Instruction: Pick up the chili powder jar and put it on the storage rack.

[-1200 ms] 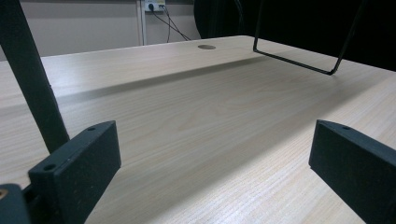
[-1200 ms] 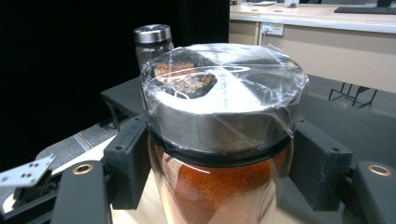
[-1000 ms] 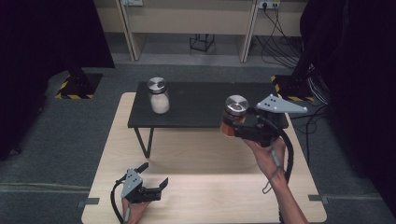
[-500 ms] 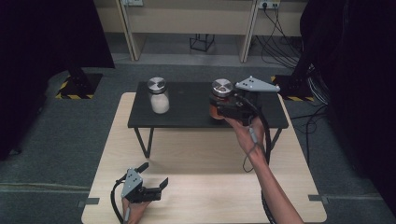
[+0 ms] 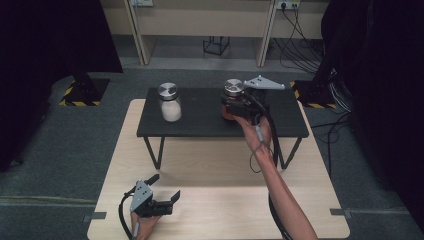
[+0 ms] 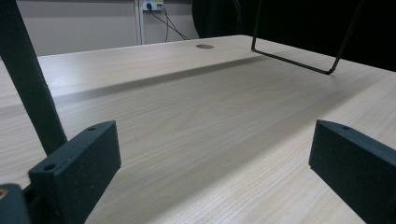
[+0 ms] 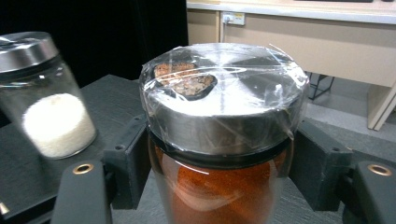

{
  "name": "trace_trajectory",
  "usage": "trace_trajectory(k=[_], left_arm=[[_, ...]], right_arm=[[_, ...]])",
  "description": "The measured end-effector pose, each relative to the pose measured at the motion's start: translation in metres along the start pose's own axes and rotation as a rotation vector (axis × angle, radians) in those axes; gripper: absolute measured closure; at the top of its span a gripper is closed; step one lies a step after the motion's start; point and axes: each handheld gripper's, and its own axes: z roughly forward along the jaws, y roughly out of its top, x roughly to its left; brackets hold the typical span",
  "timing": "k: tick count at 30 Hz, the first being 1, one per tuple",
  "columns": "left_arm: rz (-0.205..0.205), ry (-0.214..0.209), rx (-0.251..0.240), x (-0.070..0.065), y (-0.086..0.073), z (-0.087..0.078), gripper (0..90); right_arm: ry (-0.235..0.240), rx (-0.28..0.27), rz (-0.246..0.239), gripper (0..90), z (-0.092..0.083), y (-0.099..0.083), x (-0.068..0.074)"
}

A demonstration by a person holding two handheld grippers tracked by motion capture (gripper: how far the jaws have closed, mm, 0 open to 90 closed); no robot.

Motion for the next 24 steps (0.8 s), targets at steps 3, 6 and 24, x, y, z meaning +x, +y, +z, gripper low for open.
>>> trace_trajectory(k=[3,6,24], left_arm=[[0.000,0.000,0.000,0.000,0.000,0.000,1.4],[0.001,0.000,0.001,0.000,0.000,0.000,1.4],[0.005,0.000,0.004,-0.001,0.001,0.000,1.4]], right_arm=[[-0.010,-0.005,0.008,30.1,0.003,-0.004,-0.001],[-0.020,0.000,0.006,30.1,0.006,-0.006,-0.001],[0.009,-0.036,0.014,9.8,0.004,-0.014,-0.011]])
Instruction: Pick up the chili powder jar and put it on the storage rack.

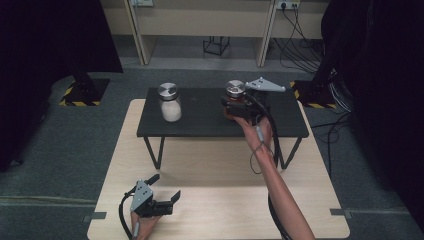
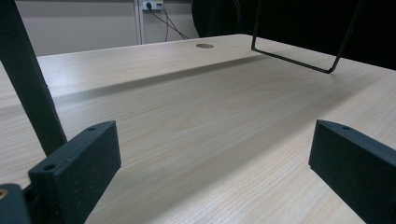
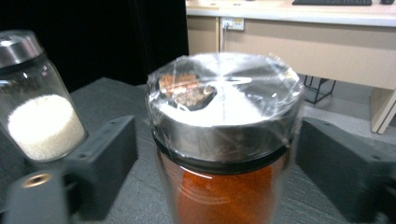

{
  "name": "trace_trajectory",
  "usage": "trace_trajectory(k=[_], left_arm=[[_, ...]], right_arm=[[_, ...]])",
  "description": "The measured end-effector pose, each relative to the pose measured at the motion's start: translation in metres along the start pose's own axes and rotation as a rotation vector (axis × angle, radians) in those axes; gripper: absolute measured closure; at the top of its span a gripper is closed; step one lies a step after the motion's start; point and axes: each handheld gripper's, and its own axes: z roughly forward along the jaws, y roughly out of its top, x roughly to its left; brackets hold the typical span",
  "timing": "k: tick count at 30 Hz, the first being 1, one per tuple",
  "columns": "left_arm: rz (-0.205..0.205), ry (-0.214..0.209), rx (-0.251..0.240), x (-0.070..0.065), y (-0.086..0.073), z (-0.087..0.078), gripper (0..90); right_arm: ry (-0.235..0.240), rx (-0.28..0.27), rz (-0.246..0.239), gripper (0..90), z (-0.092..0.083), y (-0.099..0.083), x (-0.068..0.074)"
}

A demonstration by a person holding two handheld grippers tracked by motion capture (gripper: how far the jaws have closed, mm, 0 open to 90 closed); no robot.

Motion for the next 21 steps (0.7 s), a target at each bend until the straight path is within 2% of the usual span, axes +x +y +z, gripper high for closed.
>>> trace_trajectory(k=[5,8,11,14,21], left_arm=[[0.001,0.001,0.001,0.000,0.000,0.000,1.4],[0.001,0.000,0.002,0.000,0.000,0.000,1.4],[0.003,0.000,0.002,0.000,0.000,0.000,1.5],[0.003,0.001,0.002,0.000,0.000,0.000,1.5],[0.003,0.001,0.003,0.000,0.001,0.000,1.5]], right_arm=[[0.035,-0.030,-0.001,3.5,-0.007,-0.006,-0.006],[0.031,-0.055,0.010,3.4,-0.015,-0.011,-0.003],[0.049,-0.061,-0.018,2.0,-0.024,-0.014,-0.002],[0.046,-0.057,-0.042,1.7,-0.030,-0.016,0.000],[0.074,-0.076,-0.045,1.5,-0.046,-0.029,-0.004]])
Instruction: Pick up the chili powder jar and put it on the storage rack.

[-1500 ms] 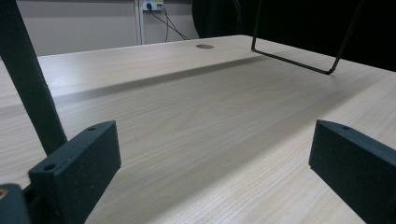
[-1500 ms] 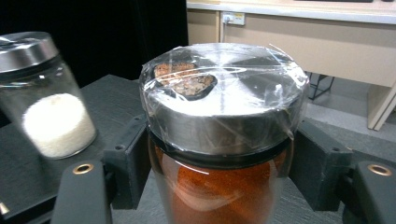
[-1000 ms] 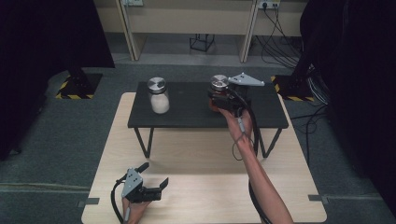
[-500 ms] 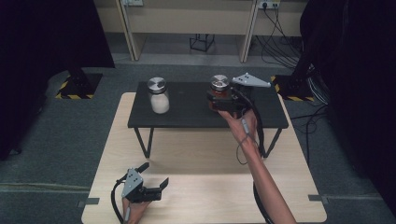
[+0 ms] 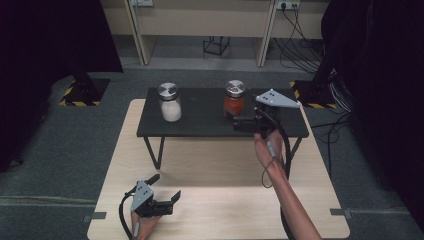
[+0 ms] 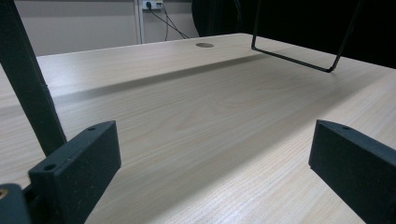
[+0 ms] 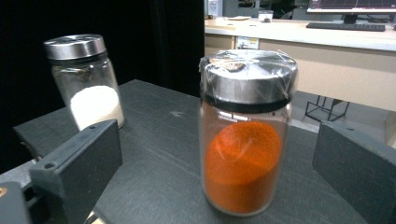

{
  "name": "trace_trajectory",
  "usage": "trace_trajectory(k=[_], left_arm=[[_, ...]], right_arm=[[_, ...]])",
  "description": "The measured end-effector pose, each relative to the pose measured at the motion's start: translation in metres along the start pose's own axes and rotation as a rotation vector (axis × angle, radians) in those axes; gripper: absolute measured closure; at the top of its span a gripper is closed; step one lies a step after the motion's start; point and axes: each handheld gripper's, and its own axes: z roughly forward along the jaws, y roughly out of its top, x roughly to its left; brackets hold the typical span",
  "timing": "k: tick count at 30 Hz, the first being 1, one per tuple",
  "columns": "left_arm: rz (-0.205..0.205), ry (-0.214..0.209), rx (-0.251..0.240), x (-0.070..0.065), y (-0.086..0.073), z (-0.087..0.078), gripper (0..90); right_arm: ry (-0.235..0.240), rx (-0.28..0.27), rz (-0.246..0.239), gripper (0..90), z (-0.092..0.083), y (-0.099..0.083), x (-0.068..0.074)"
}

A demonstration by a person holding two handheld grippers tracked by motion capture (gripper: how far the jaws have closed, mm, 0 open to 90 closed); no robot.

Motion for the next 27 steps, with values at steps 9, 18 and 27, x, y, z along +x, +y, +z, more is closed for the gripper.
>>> trace_trajectory(k=[9,18,27], left_arm=[[0.002,-0.001,0.001,0.000,0.000,0.000,1.4],[0.003,-0.001,0.000,0.000,0.000,0.000,1.4],[0.007,-0.001,0.002,0.000,0.000,0.000,1.5]], right_arm=[[0.040,-0.035,0.002,1.4,-0.020,-0.013,-0.002],[0.097,-0.052,-0.022,1.3,-0.036,-0.033,0.001],[0.153,-0.069,-0.032,1.2,-0.053,-0.060,0.003]])
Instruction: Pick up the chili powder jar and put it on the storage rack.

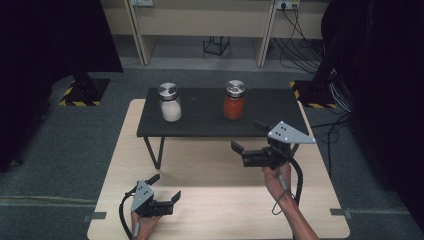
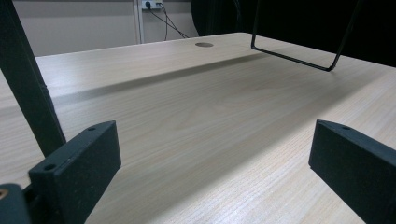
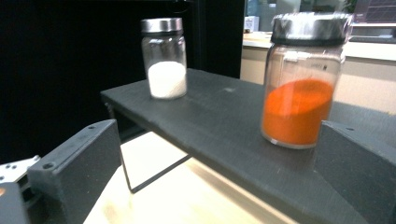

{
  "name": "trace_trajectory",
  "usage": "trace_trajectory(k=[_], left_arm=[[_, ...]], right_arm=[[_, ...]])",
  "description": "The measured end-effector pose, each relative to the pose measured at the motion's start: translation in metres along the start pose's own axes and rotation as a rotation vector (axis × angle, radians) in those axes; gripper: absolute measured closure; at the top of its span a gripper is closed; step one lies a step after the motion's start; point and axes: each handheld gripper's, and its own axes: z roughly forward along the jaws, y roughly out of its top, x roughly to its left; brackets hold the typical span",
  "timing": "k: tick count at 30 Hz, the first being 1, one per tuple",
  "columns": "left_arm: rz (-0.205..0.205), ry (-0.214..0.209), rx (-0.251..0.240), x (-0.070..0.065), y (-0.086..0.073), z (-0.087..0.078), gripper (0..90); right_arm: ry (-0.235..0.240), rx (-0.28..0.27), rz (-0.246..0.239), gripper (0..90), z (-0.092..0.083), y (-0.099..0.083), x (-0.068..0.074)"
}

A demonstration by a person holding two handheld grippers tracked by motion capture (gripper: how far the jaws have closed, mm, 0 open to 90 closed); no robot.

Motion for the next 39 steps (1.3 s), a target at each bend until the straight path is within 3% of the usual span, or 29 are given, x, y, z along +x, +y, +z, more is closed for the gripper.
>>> trace_trajectory(k=[5,12,18,39], left_arm=[[0.000,0.001,0.000,0.000,0.000,0.000,1.5],[-0.001,0.001,-0.001,0.000,0.000,0.000,1.4],[0.000,0.001,0.000,0.000,0.000,0.000,1.4],[0.000,0.001,0.002,0.000,0.000,0.000,1.5]], right_arm=[[0.023,-0.018,0.000,1.3,-0.012,-0.023,0.001],[0.037,-0.025,-0.048,1.3,-0.024,-0.052,0.001],[0.020,-0.010,-0.063,1.3,-0.031,-0.079,0.004],[-0.010,0.034,-0.028,1.2,-0.038,-0.140,0.002]])
